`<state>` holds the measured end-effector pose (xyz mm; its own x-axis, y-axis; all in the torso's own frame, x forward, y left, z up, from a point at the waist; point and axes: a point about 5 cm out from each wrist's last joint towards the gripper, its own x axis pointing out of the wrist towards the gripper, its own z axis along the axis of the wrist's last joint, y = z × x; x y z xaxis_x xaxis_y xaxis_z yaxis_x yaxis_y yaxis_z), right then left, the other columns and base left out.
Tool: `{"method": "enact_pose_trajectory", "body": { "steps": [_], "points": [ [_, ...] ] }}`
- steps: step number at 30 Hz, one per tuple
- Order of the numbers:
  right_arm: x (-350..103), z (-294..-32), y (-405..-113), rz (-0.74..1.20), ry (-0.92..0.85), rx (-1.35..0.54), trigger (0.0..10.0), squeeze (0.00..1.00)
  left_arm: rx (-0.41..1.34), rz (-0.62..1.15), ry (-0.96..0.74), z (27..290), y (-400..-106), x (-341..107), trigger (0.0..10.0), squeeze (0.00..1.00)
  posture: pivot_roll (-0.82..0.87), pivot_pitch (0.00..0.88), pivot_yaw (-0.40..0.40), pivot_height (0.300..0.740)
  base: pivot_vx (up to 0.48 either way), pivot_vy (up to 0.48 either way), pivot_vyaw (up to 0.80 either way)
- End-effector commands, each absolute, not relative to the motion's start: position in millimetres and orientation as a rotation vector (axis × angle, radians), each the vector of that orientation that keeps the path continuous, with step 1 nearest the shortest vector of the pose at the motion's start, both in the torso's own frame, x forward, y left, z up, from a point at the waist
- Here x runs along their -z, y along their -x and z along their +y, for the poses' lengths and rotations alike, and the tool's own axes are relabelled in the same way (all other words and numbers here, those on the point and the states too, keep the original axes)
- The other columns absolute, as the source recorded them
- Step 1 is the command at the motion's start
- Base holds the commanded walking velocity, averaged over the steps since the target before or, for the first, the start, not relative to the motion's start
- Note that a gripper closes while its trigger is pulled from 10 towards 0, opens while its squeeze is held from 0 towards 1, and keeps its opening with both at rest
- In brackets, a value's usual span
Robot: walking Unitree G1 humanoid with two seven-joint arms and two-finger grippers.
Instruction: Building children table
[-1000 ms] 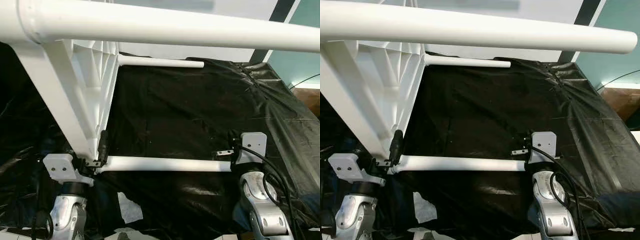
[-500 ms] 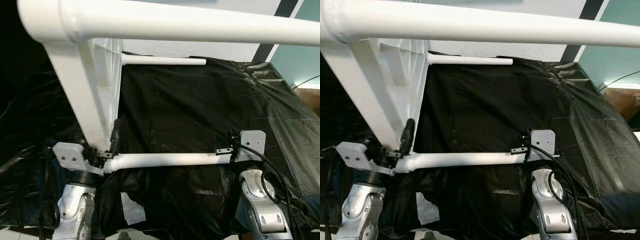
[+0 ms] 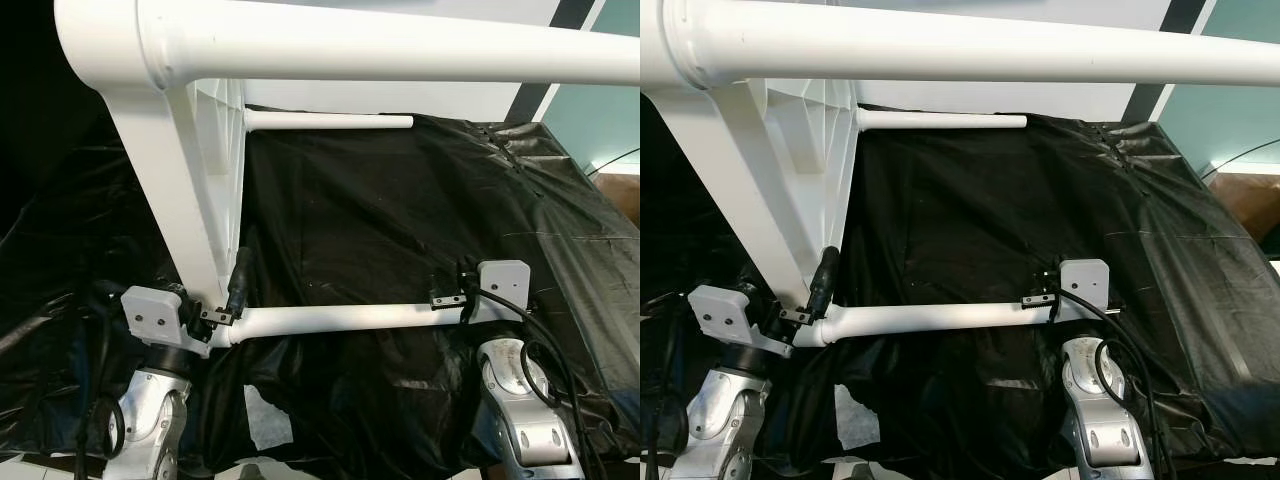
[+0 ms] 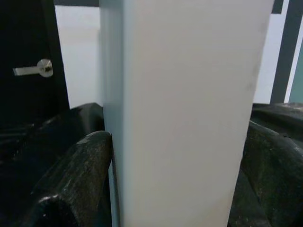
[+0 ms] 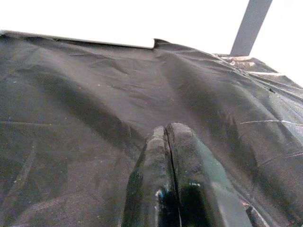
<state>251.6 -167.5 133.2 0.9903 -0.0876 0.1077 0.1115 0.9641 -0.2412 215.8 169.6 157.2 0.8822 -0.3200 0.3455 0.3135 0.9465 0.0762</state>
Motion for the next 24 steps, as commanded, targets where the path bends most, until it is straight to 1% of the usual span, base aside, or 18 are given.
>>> {"method": "enact_pose_trajectory", "body": {
  "steps": [1,11,12,17,24],
  "points": [
    [-130.2,-167.9,-253.2,-0.090,0.257,0.104,10.0,0.00,0.410,-0.336,-0.038,165.3,-213.0,-149.9,10.0,1.00,0.07,0.045,-0.026,0.740,0.000,0.000,0.00],
    [-130.7,-167.3,-254.7,-0.093,0.260,0.100,10.0,0.00,0.426,-0.328,-0.056,165.6,-202.8,-148.2,10.0,1.00,0.07,0.044,-0.028,0.740,0.000,0.000,0.00],
    [-130.6,-167.6,-254.6,-0.092,0.261,0.101,10.0,0.00,0.423,-0.324,-0.059,166.7,-200.3,-148.4,10.0,0.00,0.08,0.045,-0.027,0.740,0.000,0.000,0.00],
    [-128.6,-169.1,-253.3,-0.083,0.266,0.100,10.0,0.00,0.394,-0.305,-0.077,178.8,-186.9,-150.0,10.0,0.00,0.10,0.051,-0.029,0.740,0.000,0.000,0.00],
    [-126.4,-167.9,-253.3,-0.076,0.270,0.086,10.0,0.00,0.400,-0.292,-0.128,191.3,-174.0,-152.4,10.0,0.00,0.13,0.052,-0.035,0.740,0.000,0.000,0.00]
  ]
}}
